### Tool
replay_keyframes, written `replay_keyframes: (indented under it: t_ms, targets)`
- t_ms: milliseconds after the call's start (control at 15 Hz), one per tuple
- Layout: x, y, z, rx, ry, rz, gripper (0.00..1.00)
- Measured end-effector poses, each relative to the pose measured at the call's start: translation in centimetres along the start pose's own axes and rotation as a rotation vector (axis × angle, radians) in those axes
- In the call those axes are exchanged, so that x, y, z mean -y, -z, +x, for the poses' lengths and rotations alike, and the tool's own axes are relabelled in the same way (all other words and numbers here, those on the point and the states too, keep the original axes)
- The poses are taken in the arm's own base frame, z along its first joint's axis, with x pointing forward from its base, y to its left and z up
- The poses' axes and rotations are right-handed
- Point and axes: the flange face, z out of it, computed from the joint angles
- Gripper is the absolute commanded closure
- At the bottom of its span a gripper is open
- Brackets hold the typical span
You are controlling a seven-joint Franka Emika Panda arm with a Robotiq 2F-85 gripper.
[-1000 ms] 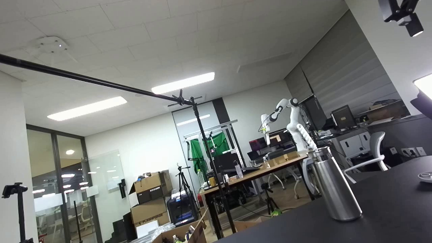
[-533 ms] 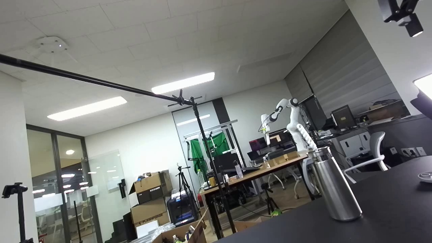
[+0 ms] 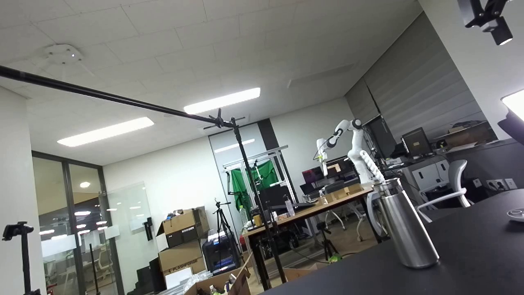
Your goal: Use the brush to scrub inside the thermos
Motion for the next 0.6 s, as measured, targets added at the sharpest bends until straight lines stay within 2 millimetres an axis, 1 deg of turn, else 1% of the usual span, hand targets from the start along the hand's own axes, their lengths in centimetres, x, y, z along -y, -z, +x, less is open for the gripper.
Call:
replay_keyframes:
  t_ms: [333,600]
  targets:
    - [0.02,-0.02,-0.02,0.004,0.011,0.004,0.00]
    - [-0.02,-0.02,-0.06,0.018,0.102,0.056,0.00]
